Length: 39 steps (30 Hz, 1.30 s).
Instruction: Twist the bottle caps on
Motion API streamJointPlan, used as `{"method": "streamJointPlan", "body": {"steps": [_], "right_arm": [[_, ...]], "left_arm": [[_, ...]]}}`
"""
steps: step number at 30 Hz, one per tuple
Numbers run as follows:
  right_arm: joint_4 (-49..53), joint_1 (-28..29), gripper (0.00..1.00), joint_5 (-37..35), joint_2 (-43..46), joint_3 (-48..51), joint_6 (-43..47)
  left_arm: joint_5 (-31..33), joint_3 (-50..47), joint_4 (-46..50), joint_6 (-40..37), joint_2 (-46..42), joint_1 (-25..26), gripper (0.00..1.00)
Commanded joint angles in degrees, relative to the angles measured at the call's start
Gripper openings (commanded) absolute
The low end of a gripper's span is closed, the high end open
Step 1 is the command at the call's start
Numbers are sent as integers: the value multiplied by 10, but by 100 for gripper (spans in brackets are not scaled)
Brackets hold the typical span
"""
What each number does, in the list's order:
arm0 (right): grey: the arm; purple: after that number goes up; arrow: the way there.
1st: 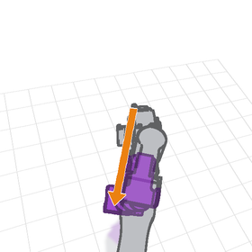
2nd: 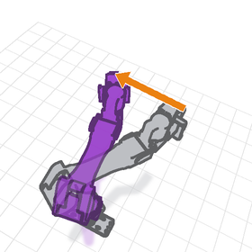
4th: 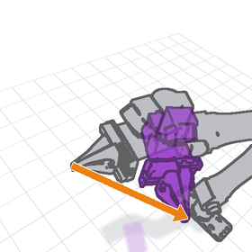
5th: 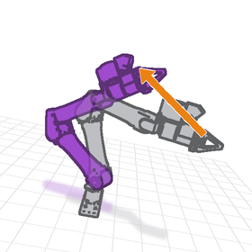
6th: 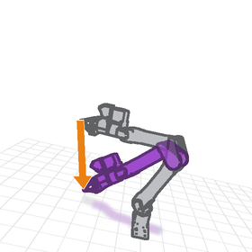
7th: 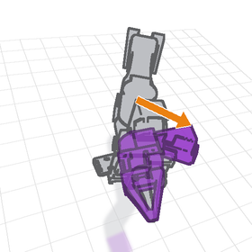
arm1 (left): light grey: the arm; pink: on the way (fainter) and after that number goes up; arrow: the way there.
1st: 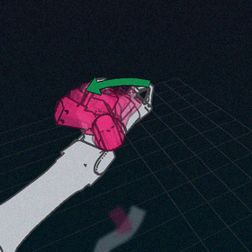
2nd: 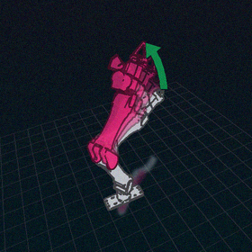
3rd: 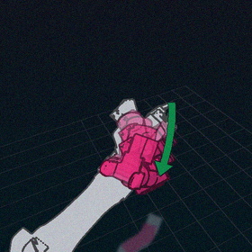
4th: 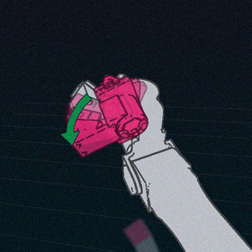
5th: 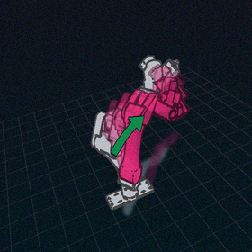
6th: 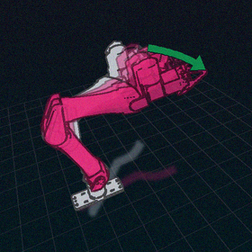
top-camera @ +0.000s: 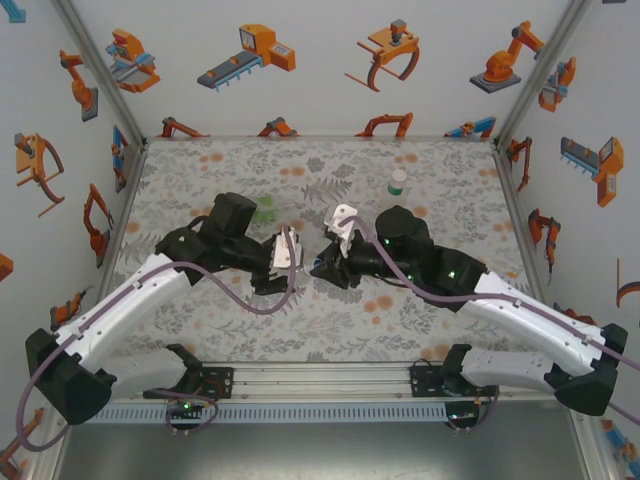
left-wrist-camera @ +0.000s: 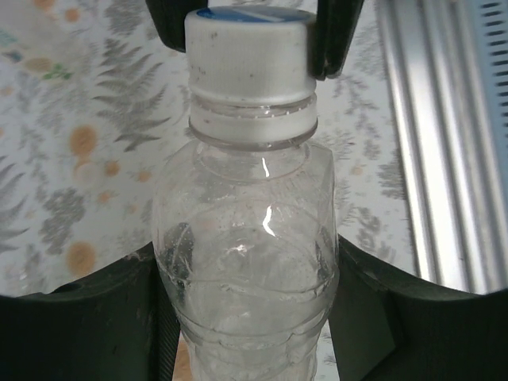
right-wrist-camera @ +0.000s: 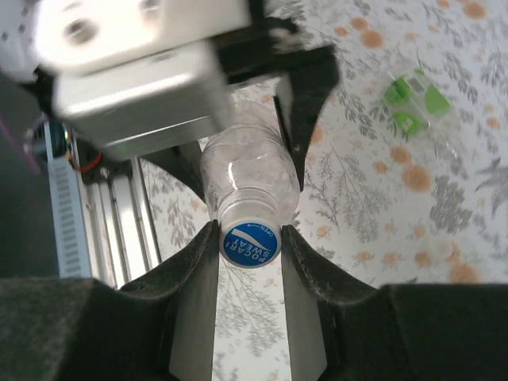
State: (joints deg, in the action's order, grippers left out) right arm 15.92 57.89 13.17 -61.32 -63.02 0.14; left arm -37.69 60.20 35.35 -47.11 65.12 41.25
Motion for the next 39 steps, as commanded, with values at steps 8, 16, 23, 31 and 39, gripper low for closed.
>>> {"method": "streamJointPlan", "body": {"steps": [8,16,23,31,39], "right_arm": [[-72,-2,0,-245,-34,26,-533],[-102,-6,0,-250,-39,47,-684],[-105,-6,0,-238,-30,50,-667],[-105,-8,40,-203,-9,29,-520],[-115,-8,53,-138,32,34,-233]], "left_arm": [[181,-59,-157,57,-73,3,0],[219,-61,-169,67,-74,3,0],[213,-59,-164,67,-72,2,0],[189,-52,-149,63,-62,3,0],[137,-44,-128,54,-58,2,0]]}}
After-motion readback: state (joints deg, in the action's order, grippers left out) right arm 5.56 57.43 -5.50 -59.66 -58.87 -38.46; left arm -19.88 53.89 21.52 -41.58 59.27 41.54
